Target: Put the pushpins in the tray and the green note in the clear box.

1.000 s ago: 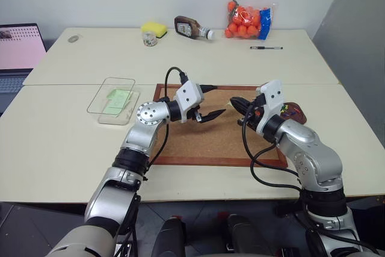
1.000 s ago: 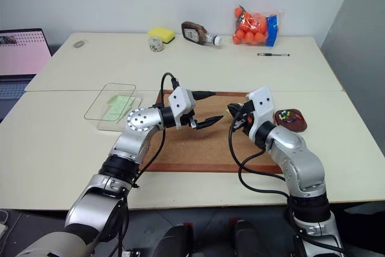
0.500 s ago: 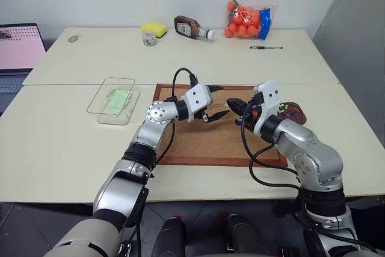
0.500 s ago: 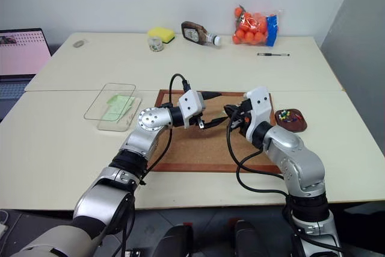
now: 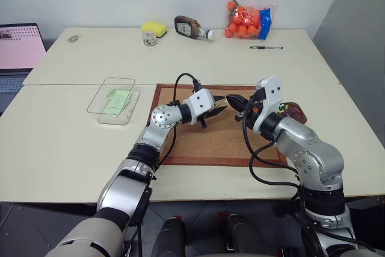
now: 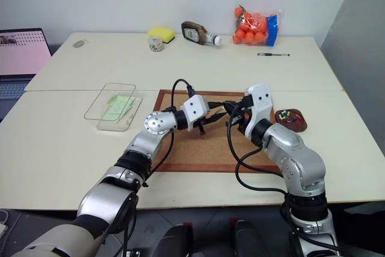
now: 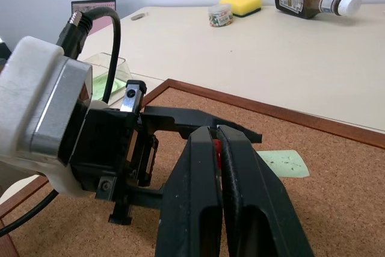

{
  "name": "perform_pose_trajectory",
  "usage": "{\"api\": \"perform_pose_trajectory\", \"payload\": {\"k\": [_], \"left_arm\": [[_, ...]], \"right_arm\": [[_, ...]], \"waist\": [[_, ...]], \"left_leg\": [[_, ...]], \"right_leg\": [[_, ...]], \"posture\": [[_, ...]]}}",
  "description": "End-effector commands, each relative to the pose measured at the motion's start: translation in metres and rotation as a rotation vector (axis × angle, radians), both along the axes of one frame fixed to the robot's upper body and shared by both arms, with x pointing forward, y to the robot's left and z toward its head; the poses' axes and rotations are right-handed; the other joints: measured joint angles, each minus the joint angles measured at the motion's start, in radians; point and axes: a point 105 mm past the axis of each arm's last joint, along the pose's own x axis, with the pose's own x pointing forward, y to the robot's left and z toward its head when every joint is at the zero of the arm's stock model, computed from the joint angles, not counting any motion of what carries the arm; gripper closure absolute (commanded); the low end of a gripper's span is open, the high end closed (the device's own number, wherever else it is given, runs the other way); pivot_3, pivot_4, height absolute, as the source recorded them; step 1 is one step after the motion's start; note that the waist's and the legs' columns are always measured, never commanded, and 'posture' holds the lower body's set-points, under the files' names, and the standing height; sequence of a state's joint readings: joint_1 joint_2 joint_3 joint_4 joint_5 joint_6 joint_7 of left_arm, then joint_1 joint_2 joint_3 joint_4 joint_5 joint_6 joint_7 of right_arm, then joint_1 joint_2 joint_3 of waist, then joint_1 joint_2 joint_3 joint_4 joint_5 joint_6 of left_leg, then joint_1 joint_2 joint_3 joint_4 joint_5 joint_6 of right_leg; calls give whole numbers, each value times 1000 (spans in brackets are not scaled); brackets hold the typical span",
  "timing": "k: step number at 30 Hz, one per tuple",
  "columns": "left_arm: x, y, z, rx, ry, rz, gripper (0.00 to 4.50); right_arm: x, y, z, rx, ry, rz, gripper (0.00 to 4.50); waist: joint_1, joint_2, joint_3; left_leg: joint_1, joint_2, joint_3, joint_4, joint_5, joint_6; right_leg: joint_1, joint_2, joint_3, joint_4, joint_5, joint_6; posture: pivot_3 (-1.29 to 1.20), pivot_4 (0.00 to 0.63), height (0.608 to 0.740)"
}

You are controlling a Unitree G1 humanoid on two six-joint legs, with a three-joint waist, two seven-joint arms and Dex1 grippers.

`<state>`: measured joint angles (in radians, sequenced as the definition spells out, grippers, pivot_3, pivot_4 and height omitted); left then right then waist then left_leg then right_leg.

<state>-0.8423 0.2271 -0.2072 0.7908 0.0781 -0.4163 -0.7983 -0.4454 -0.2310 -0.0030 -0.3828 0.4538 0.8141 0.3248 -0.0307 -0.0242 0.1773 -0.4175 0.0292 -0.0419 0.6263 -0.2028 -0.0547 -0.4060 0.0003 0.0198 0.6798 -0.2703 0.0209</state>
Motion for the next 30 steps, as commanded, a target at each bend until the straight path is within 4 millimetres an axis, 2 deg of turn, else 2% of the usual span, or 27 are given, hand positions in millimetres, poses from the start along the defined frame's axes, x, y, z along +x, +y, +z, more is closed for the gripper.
{"api": "perform_pose_trajectory", "payload": {"k": [1,3,5,7,14,22,27,30], "left_arm": [[2,-6,19,-49,-38,-17,3670],[2,-6,19,-49,-38,-17,3797],[2,-6,19,-50,-37,-14,4262],[2,-6,19,-50,-38,-12,4443],[2,-6,16,-38,-39,-9,4443],[-3,-7,7,-5,-33,-34,4443],[-4,-7,5,3,-31,-32,4443],[-4,-5,3,6,-28,-27,4443]], "right_arm": [[-6,1,19,23,-69,14,4500],[-6,1,19,23,-69,14,4500],[-6,0,18,23,-69,13,4500],[-6,0,19,24,-70,10,4500],[-6,0,21,42,-77,0,4500],[-2,-7,34,133,-106,-52,4500],[0,-15,41,175,-115,-87,4500],[0,-27,43,185,-121,-125,4500]], "waist": [[0,0,0],[0,0,0],[0,0,0],[0,0,0],[0,0,0],[0,0,0],[0,0,0],[0,0,0]], "left_leg": [[0,0,0,0,0,0],[0,0,0,0,0,0],[0,0,0,0,0,0],[0,0,0,0,0,0],[0,0,0,0,0,0],[0,0,0,0,0,0],[0,0,0,0,0,0],[0,0,0,0,0,0]], "right_leg": [[0,0,0,0,0,0],[0,0,0,0,0,0],[0,0,0,0,0,0],[0,0,0,0,0,0],[0,0,0,0,0,0],[0,0,0,0,0,0],[0,0,0,0,0,0],[0,0,0,0,0,0]], "posture": [[0,150,740],[0,150,740],[0,150,740],[0,150,740],[0,150,740],[0,150,740],[0,150,740],[0,150,740]]}}
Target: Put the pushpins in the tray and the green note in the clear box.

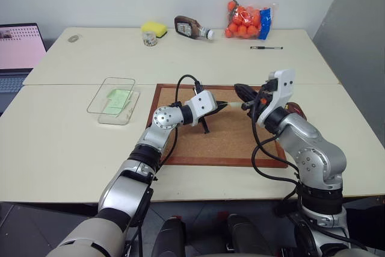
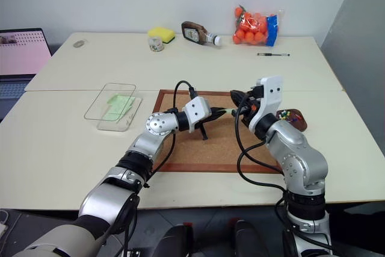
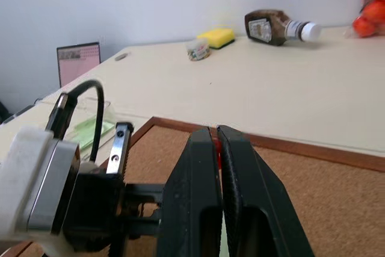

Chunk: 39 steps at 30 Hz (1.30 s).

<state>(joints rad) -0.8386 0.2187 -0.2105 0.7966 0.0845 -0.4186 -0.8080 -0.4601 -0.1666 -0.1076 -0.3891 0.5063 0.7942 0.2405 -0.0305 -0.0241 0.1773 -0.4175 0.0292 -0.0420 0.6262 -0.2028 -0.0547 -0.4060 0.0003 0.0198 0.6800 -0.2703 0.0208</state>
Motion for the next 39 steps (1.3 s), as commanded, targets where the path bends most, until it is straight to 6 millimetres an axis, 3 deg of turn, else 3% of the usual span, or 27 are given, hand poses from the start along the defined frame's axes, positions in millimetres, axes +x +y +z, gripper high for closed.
{"api": "perform_pose_trajectory", "payload": {"k": [1,7,13,19,25,30,39], "left_arm": [[-2,-1,7,-3,-38,-11,4443],[-1,11,15,-59,-10,25,4443],[-3,27,34,-158,43,81,4443],[-11,32,37,-150,47,95,4443],[-14,33,37,-146,52,106,4443],[-15,34,37,-140,52,111,4500],[-15,34,36,-141,53,117,4500]], "right_arm": [[-7,-14,25,37,-93,-35,4500],[-14,-62,12,-128,-98,-168,4500],[-5,-117,-23,-325,-44,-360,4500],[15,-140,-63,-438,55,-413,4500],[27,-157,-80,-455,106,-471,4500],[30,-160,-83,-442,113,-480,3478],[27,-160,-87,-444,126,-486,1213]], "waist": [[0,0,0],[1,0,0],[-2,0,0],[-2,0,0],[-1,0,0],[-1,0,0],[0,0,0]], "left_leg": [[0,0,0,0,0,0],[0,0,0,0,0,0],[0,0,0,0,0,0],[2,0,1,0,0,0],[1,0,1,1,0,0],[1,0,1,0,0,0],[1,0,1,0,0,0]], "right_leg": [[0,0,0,0,0,0],[0,0,0,0,0,0],[0,0,0,0,0,0],[0,1,2,0,0,0],[0,0,2,0,0,0],[0,0,2,0,0,0],[0,0,2,0,0,0]], "posture": [[0,150,740],[0,150,740],[0,150,740],[0,150,740],[0,150,740],[0,150,740],[0,150,740]]}}
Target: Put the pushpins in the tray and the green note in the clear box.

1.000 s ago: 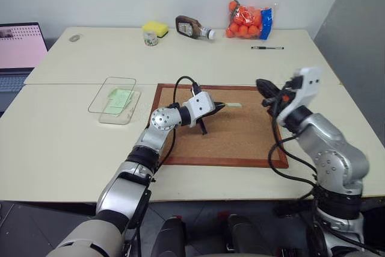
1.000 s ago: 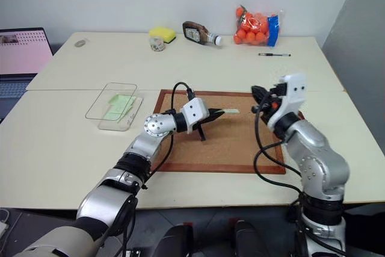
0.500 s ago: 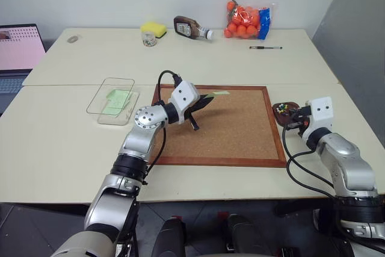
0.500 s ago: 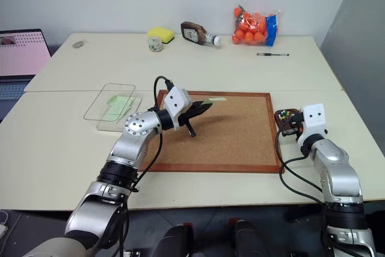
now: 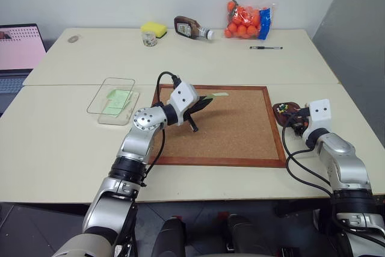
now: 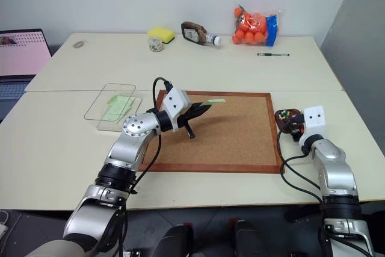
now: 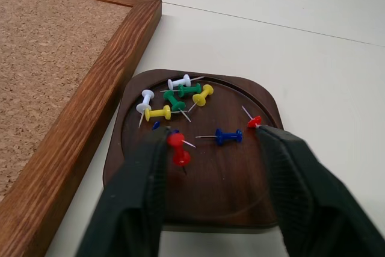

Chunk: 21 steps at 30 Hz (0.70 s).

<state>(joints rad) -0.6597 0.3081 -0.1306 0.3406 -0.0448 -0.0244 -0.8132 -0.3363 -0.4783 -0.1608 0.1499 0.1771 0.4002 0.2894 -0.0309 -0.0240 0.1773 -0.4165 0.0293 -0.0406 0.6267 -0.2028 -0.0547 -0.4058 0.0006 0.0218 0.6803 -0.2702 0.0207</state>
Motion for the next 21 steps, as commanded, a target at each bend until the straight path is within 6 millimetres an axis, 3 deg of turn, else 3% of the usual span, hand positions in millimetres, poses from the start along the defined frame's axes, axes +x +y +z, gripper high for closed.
{"api": "perform_pose_trajectory", "payload": {"k": [1,6,11,18,21], "left_arm": [[-2,-3,15,-18,-56,-6,4500],[-1,-3,14,-17,-54,-3,4500],[-1,-4,14,-17,-55,0,4500],[7,8,22,-44,-58,62,4500],[12,23,44,-92,-72,137,4500]], "right_arm": [[0,-1,13,-1,-50,-11,1005],[-1,-5,9,9,-25,-44,24],[0,-6,13,17,-37,-59,24],[-9,-3,40,75,-120,-40,24],[-23,18,56,97,-156,69,24]], "waist": [[0,0,0],[0,0,0],[0,0,0],[0,0,0],[1,0,0]], "left_leg": [[0,0,0,0,0,0],[0,0,0,0,0,0],[0,0,0,0,0,0],[0,0,0,0,0,0],[0,0,0,0,0,0]], "right_leg": [[0,0,0,0,0,0],[0,0,0,0,0,0],[0,0,0,0,0,0],[0,0,0,0,0,0],[0,0,0,0,0,0]], "posture": [[0,150,740],[0,150,740],[0,150,740],[0,150,740],[0,150,740]]}}
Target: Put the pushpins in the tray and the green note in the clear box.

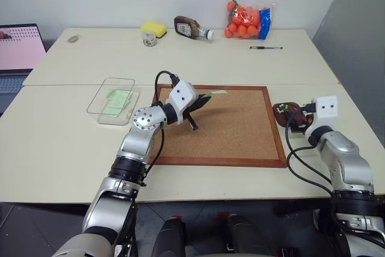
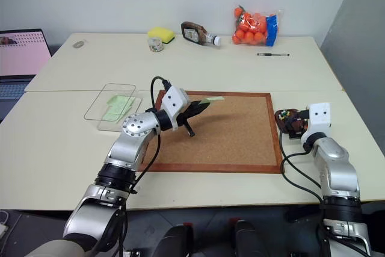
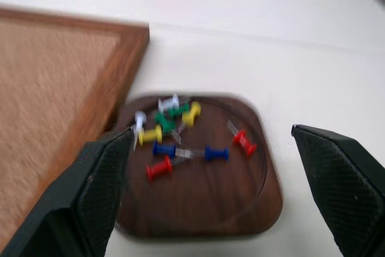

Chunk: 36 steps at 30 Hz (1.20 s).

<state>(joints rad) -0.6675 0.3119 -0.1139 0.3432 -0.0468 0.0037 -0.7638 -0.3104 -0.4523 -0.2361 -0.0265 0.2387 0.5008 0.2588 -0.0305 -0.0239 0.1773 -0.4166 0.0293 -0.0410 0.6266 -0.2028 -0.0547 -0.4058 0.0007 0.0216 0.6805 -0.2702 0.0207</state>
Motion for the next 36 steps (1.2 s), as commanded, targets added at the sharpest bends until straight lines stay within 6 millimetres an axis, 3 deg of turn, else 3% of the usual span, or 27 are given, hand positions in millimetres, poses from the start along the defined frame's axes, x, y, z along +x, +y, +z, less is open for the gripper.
{"api": "perform_pose_trajectory", "payload": {"k": [1,8,13,17,23,26,31,35,36], "left_arm": [[5,20,47,-80,-80,92,4500],[-1,74,73,-116,-44,325,4500],[-9,119,61,-108,33,548,4500],[-17,160,53,-92,62,728,4500],[-13,199,47,-197,120,919,4500],[-9,206,42,-240,164,964,4500],[-6,212,35,-293,221,1006,4500],[-6,227,30,-370,273,1106,4500],[-6,228,31,-378,276,1106,4314]], "right_arm": [[-19,25,30,16,-87,138,24],[-47,110,61,-29,-167,612,24],[-55,174,74,-94,-179,953,24],[-49,220,82,-123,-150,1160,24],[-26,256,95,-151,-151,1202,24],[-22,268,101,-154,-183,1213,24],[-26,278,105,-131,-205,1241,24],[-26,280,105,-124,-209,1234,24],[-26,280,106,-119,-209,1233,1]], "waist": [[-1,0,0],[-7,0,0],[-12,-1,1],[-10,-3,2],[6,-4,3],[6,-4,3],[5,-4,3],[2,-4,3],[2,-4,3]], "left_leg": [[0,0,0,0,0,0],[1,1,0,0,0,0],[1,1,-1,1,0,0],[1,2,-2,0,0,0],[0,0,-4,1,0,0],[-1,0,-4,1,0,0],[-1,0,-5,1,0,0],[-1,0,-6,1,0,0],[-1,0,-6,1,0,0]], "right_leg": [[0,0,0,0,0,0],[0,0,0,0,0,0],[1,0,-1,0,0,0],[0,1,-2,0,0,0],[1,-2,-4,0,0,-1],[0,-2,-4,0,2,-3],[0,-2,-5,0,3,-5],[0,-2,-6,1,3,-5],[0,-2,-6,1,3,-5]], "posture": [[0,150,740],[0,150,740],[0,150,740],[0,150,740],[0,150,740],[0,150,740],[0,150,740],[0,150,740],[0,150,740]]}}
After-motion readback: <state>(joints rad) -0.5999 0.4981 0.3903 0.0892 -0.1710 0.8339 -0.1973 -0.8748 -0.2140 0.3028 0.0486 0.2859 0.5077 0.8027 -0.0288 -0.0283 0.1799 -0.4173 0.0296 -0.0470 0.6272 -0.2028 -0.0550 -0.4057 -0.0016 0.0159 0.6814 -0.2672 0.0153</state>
